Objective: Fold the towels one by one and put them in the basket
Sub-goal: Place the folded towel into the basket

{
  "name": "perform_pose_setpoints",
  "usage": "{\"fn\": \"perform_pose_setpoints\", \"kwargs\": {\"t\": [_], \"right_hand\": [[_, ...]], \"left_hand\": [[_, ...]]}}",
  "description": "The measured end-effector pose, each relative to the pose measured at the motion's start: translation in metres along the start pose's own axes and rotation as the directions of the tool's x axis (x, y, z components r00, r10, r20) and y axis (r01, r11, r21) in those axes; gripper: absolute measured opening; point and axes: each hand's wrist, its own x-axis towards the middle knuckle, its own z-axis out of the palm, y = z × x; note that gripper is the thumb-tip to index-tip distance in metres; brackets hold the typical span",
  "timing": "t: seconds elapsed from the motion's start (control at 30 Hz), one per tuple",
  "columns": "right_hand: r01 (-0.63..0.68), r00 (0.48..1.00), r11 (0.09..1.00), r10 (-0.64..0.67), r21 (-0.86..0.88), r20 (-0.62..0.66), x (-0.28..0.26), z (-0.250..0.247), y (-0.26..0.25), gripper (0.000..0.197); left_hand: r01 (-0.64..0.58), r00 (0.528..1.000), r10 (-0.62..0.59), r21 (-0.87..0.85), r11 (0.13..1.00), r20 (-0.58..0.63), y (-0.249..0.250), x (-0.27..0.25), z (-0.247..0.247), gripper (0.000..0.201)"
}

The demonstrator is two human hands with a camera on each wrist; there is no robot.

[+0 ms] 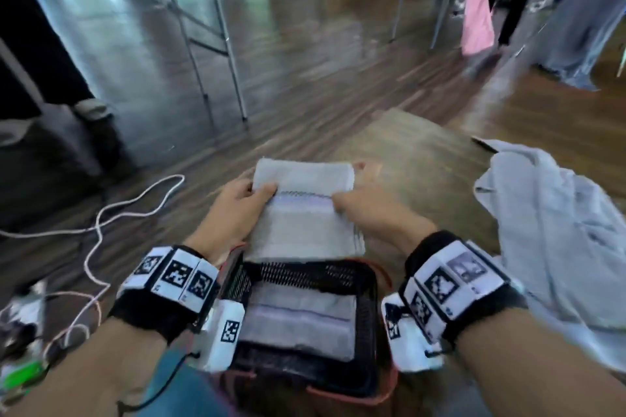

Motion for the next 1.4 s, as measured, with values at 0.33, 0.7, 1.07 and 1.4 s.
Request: {"fn": "perform_pose_setpoints", "kwargs": {"t": [0.33, 0.7, 1.07, 1.4], "right_hand": [[-0.364, 0.886, 0.925, 0.379, -0.107, 0.267, 0.023, 0.134, 0.17, 0.065], [-0.542, 0.78, 0.835, 0.542, -0.097, 0.314, 0.08, 0.207, 0.227, 0.059], [-0.533, 0.736, 0.836, 0.535, -0.131, 0.414, 0.072, 0.2, 0.281, 0.052], [-0.359, 0.704, 0.877, 0.479, -0.319, 0.525, 0.075, 0.191, 0.243, 0.063]], "left_hand": [[0.371, 0.908, -0.41, 0.282, 0.885, 0.091, -0.203, 0.01, 0.015, 0.027], [0.544, 0.794, -0.606, 0.392, 0.741, 0.043, -0.287, 0.044, 0.048, 0.023], [0.556, 0.736, -0.676, 0.561, 0.613, 0.01, -0.309, 0.067, 0.07, 0.042], [0.535, 0.755, -0.654, 0.537, 0.653, 0.043, -0.282, 0.063, 0.062, 0.042]]}}
